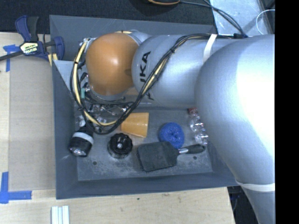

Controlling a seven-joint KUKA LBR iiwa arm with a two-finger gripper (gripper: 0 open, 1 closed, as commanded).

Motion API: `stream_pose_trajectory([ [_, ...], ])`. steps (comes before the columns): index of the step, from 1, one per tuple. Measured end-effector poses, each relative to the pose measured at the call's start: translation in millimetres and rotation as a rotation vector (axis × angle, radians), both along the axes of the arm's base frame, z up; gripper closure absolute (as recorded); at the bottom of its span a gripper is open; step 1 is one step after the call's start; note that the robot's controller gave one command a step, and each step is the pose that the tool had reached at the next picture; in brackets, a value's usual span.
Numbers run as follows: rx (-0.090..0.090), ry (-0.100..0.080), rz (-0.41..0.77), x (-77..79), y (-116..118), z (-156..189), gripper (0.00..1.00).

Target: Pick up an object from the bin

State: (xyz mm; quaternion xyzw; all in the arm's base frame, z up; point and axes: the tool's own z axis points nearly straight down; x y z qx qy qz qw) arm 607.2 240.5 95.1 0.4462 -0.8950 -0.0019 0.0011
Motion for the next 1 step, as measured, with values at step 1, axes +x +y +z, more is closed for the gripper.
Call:
stream_pose_trajectory([
  [1,0.004,-0.010,-0.001,2.9,1.2,16.1,1.00],
])
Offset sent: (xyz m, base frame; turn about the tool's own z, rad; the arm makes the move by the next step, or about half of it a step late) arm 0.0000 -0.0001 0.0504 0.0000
